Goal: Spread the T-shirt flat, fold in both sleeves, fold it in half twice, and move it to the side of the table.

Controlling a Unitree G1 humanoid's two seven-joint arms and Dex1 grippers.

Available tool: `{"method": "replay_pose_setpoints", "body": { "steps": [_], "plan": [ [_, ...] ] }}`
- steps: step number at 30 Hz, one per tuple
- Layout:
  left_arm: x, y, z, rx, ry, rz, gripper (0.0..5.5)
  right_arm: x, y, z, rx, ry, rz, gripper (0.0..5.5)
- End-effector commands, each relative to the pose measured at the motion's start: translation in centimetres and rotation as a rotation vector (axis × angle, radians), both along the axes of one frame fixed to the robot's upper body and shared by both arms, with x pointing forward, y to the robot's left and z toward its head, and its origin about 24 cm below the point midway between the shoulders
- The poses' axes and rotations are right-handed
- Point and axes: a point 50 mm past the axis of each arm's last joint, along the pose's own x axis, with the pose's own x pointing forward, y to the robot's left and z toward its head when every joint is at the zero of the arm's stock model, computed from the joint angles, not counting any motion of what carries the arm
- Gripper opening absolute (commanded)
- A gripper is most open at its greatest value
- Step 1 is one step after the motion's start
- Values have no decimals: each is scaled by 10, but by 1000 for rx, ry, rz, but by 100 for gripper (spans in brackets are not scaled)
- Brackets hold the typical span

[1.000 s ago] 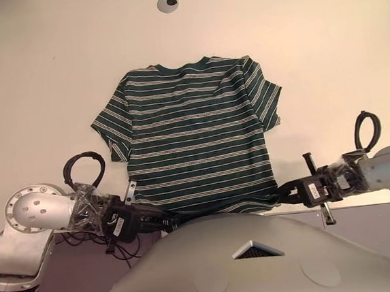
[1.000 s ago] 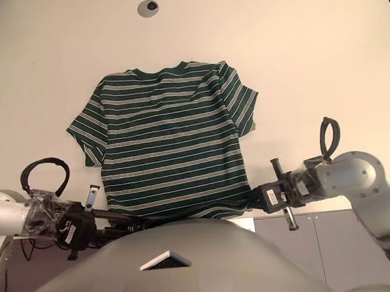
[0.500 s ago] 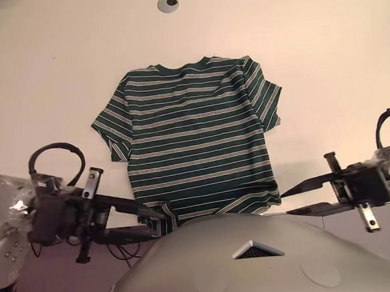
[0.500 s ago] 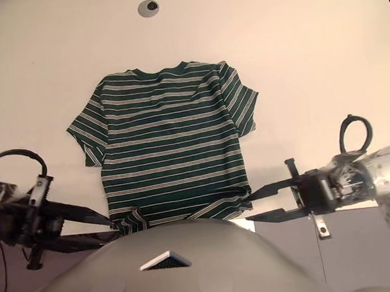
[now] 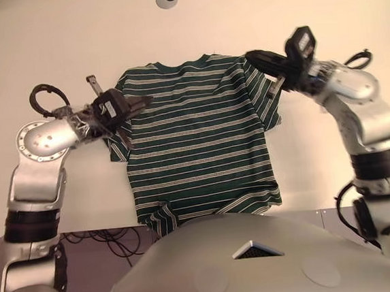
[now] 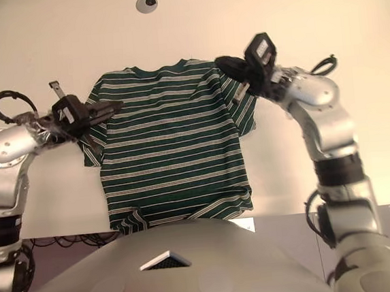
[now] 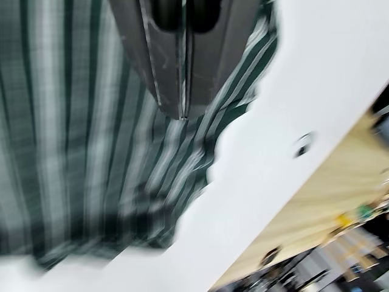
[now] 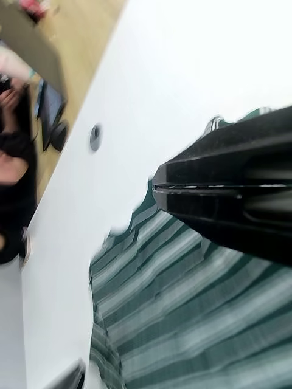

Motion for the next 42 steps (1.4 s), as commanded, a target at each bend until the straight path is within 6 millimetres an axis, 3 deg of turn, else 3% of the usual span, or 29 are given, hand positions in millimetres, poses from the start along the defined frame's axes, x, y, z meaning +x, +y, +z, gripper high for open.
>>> {"method": "replay_pose_setpoints", "body": {
  "steps": [1,6,10,16,22,27,31,34,36,39,42],
  "plan": [
    [6,15,-20,113,14,83,2,10,8,-28,-53,62,-72,0],
    [8,21,-34,165,34,139,2,1,15,-62,-49,180,-122,0],
    [12,27,-44,178,81,173,2,9,6,-70,38,221,-291,0],
    [47,20,-65,213,153,186,2,24,-11,-79,84,257,-462,0],
    [94,2,-66,181,143,273,2,51,-29,-67,83,207,-625,0],
    [112,-13,-58,137,111,286,2,59,-26,-62,73,153,-612,0],
    [118,-10,-27,-4,-122,250,2,65,-12,-23,166,-157,-466,0],
    [109,-7,0,-101,-302,149,2,54,4,-1,196,-318,-316,0],
    [93,-9,8,-125,-332,38,2,39,20,0,180,-329,-185,0],
    [45,-21,1,-127,-178,-235,2,5,46,-24,40,-244,84,0],
    [10,-32,-7,-120,12,-424,2,-20,59,-49,-67,-144,246,0]
  ]
}}
